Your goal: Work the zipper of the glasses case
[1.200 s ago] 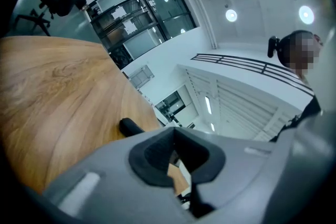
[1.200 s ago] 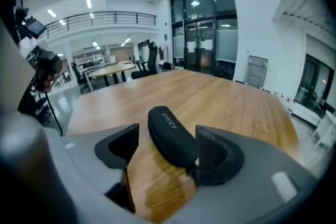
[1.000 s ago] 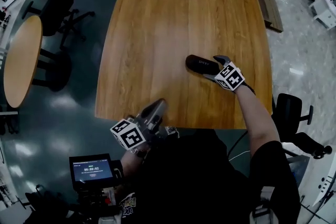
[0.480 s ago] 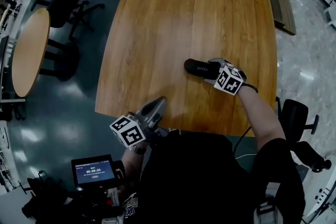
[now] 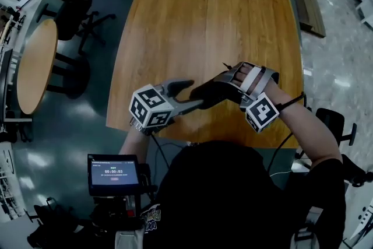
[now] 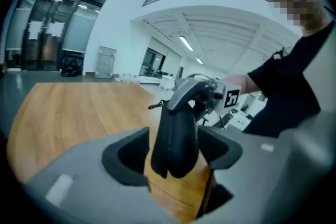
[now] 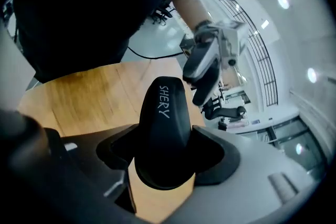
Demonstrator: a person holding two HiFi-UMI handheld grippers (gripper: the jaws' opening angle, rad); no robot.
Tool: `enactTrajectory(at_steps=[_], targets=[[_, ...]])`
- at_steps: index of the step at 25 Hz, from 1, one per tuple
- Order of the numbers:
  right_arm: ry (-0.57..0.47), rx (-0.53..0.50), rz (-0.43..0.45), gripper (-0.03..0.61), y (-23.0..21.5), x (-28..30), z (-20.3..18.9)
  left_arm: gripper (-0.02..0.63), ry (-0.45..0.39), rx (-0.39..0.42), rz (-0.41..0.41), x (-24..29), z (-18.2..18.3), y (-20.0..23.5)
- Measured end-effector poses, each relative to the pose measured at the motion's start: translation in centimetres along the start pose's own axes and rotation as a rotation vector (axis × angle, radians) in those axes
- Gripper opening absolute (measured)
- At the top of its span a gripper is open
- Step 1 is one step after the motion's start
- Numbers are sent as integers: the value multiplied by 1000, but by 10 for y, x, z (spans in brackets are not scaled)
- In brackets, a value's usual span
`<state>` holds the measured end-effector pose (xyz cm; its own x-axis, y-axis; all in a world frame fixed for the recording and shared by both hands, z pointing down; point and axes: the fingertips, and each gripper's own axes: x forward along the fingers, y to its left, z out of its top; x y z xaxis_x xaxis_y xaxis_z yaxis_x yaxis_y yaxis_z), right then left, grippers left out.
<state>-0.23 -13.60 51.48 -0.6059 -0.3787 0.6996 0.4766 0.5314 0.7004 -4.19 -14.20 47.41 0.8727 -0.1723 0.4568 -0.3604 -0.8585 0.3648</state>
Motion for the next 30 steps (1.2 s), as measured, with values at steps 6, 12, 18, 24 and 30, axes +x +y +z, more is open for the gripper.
enactTrajectory(at_steps=[6,12,18,24,30], targets=[[14,-200,-12,305,-11,-27,29,367,173,98,-210,38,0,-41],[-14,-182,33,318,-12,-36,48,338,157,51,-320,40,3,-60],[-51,101,-80,332,-45,-83,20,278,56,6,-268,22,13,-50],[-56,271,-35,145,-61,-106,0,275,226,395,-86,10,-3,-39],[-75,162,168,171,-37,-75,31,273,408,717,-8,18,-21,-40]])
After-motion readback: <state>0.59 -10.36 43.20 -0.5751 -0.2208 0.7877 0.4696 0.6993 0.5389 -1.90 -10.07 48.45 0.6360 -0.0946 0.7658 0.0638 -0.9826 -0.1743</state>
